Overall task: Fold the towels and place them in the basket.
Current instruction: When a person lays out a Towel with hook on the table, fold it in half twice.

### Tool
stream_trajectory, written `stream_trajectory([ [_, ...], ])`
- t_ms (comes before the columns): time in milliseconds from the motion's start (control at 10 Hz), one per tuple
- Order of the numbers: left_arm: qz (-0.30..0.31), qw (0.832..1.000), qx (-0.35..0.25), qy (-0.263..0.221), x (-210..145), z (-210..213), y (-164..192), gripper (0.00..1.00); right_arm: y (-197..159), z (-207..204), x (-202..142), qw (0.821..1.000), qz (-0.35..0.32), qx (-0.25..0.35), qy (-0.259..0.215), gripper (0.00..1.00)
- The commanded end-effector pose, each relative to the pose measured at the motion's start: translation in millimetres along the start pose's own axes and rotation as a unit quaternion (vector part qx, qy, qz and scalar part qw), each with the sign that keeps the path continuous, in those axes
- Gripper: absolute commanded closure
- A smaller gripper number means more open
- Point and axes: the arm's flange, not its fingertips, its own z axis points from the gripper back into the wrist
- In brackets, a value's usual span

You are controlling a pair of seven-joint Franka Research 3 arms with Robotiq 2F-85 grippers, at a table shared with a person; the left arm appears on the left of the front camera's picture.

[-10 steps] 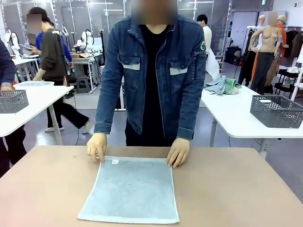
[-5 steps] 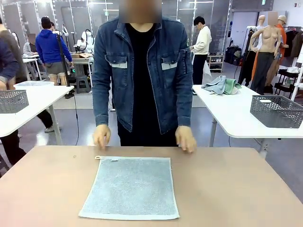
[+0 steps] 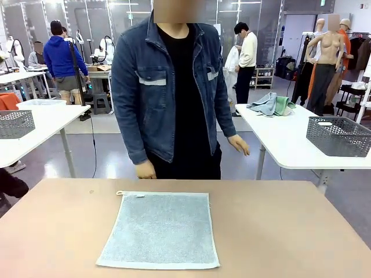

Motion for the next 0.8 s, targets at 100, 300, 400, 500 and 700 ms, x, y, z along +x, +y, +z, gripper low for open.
stream_trajectory([
  [100, -0.02, 0.996, -0.013, 0.09, 58, -75, -21, 0.0, 17, -68, 58, 0.996, -0.001, 0.015, 0.082, 0.0],
  [300, -0.029, 0.986, -0.038, 0.158, 79, -141, -41, 0.0, 35, -132, 87, 0.989, -0.009, 0.015, 0.149, 0.0],
  [400, -0.035, 0.98, -0.045, 0.192, 78, -176, -51, 0.0, 41, -170, 92, 0.983, -0.011, 0.02, 0.181, 0.0],
  [500, -0.039, 0.973, -0.055, 0.221, 71, -204, -57, 0.0, 44, -203, 89, 0.977, -0.011, 0.023, 0.211, 0.0],
  [700, -0.036, 0.96, -0.072, 0.27, 53, -254, -67, 0.0, 41, -268, 72, 0.965, -0.03, 0.022, 0.261, 0.0],
])
